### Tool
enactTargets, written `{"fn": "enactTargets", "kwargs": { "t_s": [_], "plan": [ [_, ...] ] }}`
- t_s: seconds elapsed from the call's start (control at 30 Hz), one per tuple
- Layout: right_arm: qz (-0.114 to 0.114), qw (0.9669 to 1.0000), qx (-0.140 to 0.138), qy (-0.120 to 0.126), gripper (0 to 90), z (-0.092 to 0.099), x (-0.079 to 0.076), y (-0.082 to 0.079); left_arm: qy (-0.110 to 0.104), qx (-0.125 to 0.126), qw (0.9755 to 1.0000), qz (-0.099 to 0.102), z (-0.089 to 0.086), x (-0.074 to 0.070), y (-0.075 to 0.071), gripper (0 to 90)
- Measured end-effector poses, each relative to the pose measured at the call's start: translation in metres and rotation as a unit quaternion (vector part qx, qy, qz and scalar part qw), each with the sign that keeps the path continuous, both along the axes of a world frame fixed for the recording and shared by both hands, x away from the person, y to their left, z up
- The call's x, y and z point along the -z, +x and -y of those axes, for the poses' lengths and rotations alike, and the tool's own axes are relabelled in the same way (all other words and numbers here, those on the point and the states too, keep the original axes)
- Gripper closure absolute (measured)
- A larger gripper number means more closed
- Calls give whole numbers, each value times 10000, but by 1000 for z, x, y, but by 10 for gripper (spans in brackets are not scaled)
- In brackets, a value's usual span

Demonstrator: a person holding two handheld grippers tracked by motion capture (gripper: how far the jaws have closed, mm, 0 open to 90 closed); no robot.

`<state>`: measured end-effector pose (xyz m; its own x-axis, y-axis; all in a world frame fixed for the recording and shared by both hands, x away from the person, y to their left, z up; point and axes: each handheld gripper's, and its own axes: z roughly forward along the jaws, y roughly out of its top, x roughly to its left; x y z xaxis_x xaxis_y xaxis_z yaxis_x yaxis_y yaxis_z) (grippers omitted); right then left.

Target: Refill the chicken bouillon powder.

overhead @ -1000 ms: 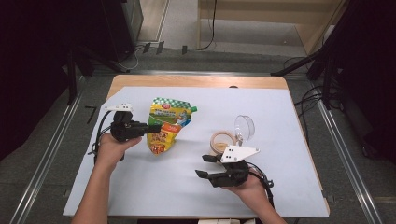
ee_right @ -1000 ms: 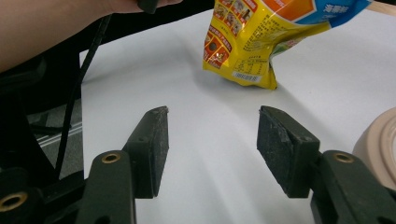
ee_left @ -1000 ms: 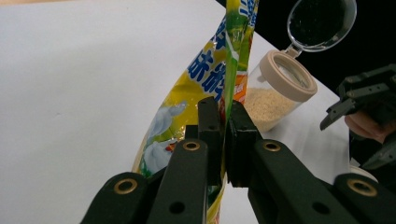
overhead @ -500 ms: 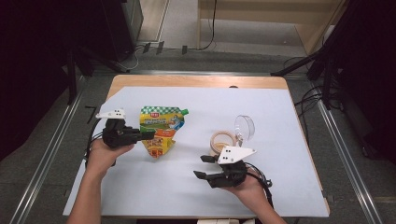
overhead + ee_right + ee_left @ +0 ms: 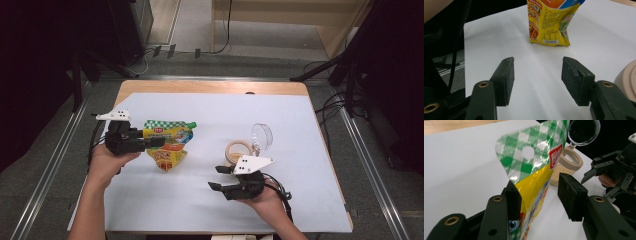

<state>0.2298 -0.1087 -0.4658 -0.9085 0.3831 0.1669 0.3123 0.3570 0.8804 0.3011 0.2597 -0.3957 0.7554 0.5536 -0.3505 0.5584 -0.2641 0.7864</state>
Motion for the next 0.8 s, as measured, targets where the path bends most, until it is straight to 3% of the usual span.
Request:
{"fn": "enactTargets", "kwargs": {
  "t_s": [0.33,0.47,0.6,0.7,0.8],
  "plan": [
    [-27,10000,16,-50,450,0,1,1,243,-208,9995,-60,0,-25,-1,488],
    [-29,10000,11,-86,450,0,2,1,279,-289,9992,26,1,-37,-2,482],
    [-44,9999,9,-100,450,-1,3,1,180,-355,9992,11,0,-48,0,475],
    [-49,9999,14,-116,450,-1,3,1,243,-475,9984,-192,0,-55,2,468],
    [-27,9999,10,-134,450,-1,3,0,163,-551,9982,-161,-2,-64,5,459]
  ]
}}
